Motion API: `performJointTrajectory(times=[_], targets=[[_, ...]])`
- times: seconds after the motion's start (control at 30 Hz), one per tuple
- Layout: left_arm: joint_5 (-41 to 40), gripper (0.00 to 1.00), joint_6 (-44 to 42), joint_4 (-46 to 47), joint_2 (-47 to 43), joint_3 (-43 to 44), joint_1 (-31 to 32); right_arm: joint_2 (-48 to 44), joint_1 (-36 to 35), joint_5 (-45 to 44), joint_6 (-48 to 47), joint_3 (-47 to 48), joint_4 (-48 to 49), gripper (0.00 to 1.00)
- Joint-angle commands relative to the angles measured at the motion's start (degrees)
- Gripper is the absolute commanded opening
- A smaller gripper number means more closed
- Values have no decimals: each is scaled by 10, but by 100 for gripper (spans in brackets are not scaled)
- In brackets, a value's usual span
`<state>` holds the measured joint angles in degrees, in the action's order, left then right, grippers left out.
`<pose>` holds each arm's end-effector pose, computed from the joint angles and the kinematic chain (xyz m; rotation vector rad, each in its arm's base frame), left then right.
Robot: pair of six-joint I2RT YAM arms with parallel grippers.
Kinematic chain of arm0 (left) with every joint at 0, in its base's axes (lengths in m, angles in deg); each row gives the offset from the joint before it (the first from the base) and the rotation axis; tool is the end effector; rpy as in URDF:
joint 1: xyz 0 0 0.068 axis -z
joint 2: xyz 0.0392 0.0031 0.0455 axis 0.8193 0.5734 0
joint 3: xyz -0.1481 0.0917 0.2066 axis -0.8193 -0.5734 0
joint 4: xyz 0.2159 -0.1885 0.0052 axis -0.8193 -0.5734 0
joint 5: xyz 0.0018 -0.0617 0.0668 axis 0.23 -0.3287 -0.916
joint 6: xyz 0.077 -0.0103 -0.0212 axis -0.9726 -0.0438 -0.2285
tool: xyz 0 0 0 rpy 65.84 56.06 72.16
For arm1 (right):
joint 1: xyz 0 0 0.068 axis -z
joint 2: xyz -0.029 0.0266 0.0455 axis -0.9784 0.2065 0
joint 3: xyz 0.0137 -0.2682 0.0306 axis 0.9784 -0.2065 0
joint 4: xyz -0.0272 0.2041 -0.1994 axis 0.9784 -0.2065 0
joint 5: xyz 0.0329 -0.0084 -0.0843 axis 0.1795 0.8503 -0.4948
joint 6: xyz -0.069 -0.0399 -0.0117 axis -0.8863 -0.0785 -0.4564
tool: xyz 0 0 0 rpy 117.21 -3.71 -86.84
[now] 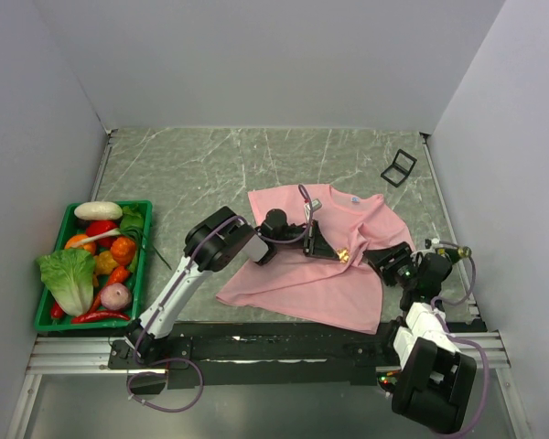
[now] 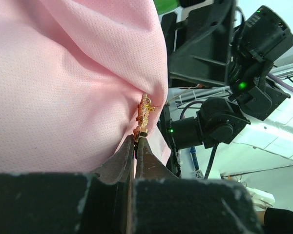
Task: Pin the brooch onto the clothing
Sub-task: Pin the brooch onto the flattened clothing.
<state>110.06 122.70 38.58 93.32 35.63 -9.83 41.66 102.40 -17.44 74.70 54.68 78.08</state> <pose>0.3138 -0.3964 0.0380 0.5774 1.9868 -2.1535 0.1934 -0.0374 0.0978 0.7829 1.9173 0.9580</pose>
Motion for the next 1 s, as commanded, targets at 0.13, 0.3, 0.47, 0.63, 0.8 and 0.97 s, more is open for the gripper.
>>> performJointTrajectory(times=[0.13, 0.3, 0.47, 0.63, 0.8, 0.97], targets=[[6, 1, 12, 106, 6, -4, 0, 42, -37, -55, -18, 26, -40, 55], [8, 1, 15, 114, 5, -12, 0, 109, -68, -22, -17, 37, 10, 55], [12, 1, 12, 119, 0, -24, -2, 113, -70, -22, -10, 34, 42, 55], [12, 1, 10, 117, -2, -24, -2, 83, -70, 2, -15, 42, 45, 55], [12, 1, 4, 104, -4, -20, -2, 55, -71, 7, -16, 37, 36, 56], [12, 1, -2, 91, -7, -17, -2, 62, -76, 14, -14, 40, 44, 56]])
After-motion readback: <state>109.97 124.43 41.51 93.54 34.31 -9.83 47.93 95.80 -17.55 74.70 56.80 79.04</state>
